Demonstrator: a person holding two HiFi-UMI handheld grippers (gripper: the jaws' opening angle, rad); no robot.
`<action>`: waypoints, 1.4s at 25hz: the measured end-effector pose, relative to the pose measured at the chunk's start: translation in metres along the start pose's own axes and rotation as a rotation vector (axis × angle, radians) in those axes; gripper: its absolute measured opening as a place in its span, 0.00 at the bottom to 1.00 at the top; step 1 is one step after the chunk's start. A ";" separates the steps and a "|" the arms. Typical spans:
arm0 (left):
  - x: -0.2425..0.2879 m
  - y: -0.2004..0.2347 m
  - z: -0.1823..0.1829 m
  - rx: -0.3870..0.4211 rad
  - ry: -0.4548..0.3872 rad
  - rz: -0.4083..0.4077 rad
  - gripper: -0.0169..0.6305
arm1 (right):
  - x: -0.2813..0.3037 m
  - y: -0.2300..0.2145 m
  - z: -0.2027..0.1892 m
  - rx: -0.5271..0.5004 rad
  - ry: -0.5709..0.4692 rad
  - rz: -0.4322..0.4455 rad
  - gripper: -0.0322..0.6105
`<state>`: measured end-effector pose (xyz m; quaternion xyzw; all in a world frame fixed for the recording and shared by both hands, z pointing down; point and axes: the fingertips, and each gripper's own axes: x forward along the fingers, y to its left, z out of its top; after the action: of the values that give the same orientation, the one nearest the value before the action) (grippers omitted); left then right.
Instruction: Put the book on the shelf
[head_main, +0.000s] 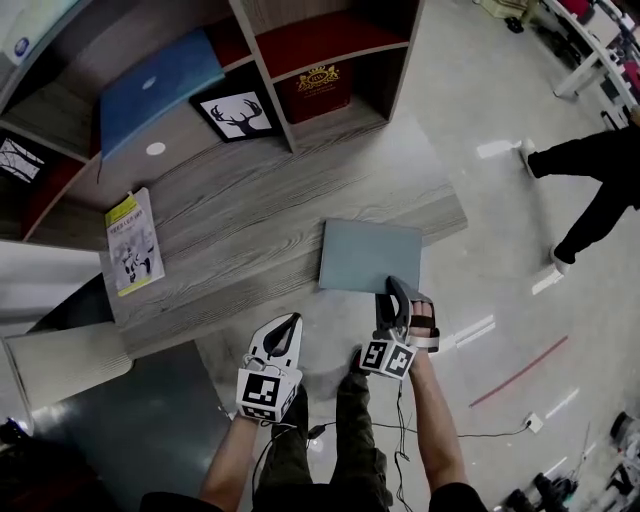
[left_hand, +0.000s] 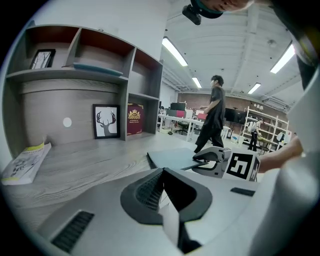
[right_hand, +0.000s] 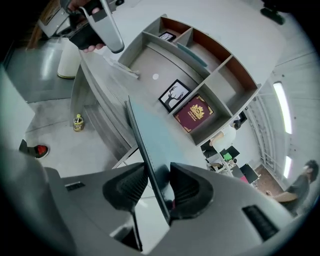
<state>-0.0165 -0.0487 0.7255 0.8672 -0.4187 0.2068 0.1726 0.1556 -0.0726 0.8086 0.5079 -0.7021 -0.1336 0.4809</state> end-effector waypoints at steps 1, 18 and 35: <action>-0.001 -0.001 0.003 0.001 -0.004 -0.001 0.04 | -0.002 -0.003 0.001 0.005 -0.002 0.000 0.29; -0.046 0.001 0.047 0.015 -0.076 0.034 0.04 | -0.042 -0.058 0.032 0.321 -0.072 -0.005 0.18; -0.093 -0.018 0.096 0.043 -0.156 0.052 0.04 | -0.104 -0.075 0.047 0.894 -0.148 0.124 0.17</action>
<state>-0.0335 -0.0225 0.5940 0.8730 -0.4490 0.1518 0.1154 0.1633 -0.0322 0.6782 0.6116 -0.7524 0.1757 0.1703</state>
